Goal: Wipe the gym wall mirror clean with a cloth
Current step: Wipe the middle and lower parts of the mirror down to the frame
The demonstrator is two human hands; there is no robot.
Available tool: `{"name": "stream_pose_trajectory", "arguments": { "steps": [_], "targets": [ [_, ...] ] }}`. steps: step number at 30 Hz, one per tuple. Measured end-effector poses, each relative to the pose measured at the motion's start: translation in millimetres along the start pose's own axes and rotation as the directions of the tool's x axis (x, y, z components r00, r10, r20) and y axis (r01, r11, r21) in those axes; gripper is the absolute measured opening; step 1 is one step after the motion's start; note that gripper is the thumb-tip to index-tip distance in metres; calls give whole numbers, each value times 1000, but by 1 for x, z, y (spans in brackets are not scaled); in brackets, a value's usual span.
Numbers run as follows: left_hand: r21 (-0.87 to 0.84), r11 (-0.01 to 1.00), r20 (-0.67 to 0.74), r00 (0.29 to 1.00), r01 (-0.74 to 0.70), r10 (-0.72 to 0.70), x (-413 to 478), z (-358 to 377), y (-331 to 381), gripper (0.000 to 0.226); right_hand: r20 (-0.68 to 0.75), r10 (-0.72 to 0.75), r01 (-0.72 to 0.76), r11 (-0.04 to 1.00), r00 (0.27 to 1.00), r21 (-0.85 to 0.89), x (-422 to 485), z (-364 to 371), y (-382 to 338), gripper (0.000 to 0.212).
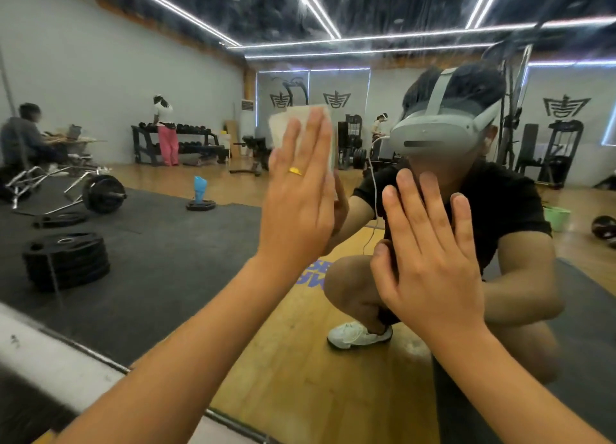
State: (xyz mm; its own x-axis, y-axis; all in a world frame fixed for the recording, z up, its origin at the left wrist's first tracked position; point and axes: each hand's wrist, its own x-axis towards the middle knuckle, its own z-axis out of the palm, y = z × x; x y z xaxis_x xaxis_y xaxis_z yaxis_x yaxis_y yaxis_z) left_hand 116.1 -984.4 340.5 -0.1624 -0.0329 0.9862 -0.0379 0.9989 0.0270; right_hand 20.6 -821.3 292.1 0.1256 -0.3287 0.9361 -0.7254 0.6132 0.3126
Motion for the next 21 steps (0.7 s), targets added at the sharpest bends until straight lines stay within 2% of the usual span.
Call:
{"name": "stream_pose_trajectory", "arguments": {
  "steps": [2, 3, 4, 6, 9, 11, 13, 14, 16, 18, 19, 20, 21],
  "targets": [
    [75, 982, 98, 982, -172, 164, -20, -6, -13, 56, -2, 14, -14, 1000, 1000, 15, 2, 0, -1, 66],
    [100, 976, 105, 978, -193, 183, -21, -11, -28, 55, -1, 16, -16, 1000, 1000, 23, 2, 0, -2, 66],
    [105, 981, 95, 983, -165, 155, -20, -16, -43, 55, 0, 15, -15, 1000, 1000, 24, 2, 0, -2, 66],
    [94, 995, 25, 1000, -15, 13, -11, -23, -65, 55, 7, 9, -9, 1000, 1000, 20, -1, -1, -1, 66],
    [70, 978, -107, 976, 199, -191, 12, -37, -100, 55, -12, 15, -15, 999, 1000, 36, -4, 0, -4, 66],
    [39, 967, -165, 956, 251, -241, 19, -36, -101, 55, -6, -5, 5, 1000, 1000, 23, -2, 0, -1, 66],
    [28, 965, -145, 956, 262, -256, 7, -27, -79, 57, 5, -17, 17, 1000, 1000, 13, -2, 1, 3, 66],
    [40, 978, -102, 974, 207, -202, -7, -22, -69, 58, 4, -13, 13, 1000, 1000, 7, -3, 1, 4, 66],
    [113, 993, 61, 998, -20, 13, -37, -21, -68, 60, -5, 0, 0, 1000, 1000, 1, -3, 1, 3, 66],
    [205, 921, 224, 932, -332, 286, -36, -42, -104, 59, -8, 10, -10, 1000, 1000, 20, -1, 1, 0, 65],
    [229, 883, 257, 901, -409, 350, -28, -52, -124, 58, -4, 8, -8, 1000, 1000, 21, 1, 1, 0, 65],
    [245, 879, 259, 901, -410, 348, -20, -57, -139, 58, 5, 0, -1, 1000, 1000, 13, 3, 2, 0, 65],
    [241, 909, 234, 929, -341, 286, -17, -59, -145, 58, 22, -14, 14, 1000, 1000, 4, 3, 2, 1, 66]
  ]
}}
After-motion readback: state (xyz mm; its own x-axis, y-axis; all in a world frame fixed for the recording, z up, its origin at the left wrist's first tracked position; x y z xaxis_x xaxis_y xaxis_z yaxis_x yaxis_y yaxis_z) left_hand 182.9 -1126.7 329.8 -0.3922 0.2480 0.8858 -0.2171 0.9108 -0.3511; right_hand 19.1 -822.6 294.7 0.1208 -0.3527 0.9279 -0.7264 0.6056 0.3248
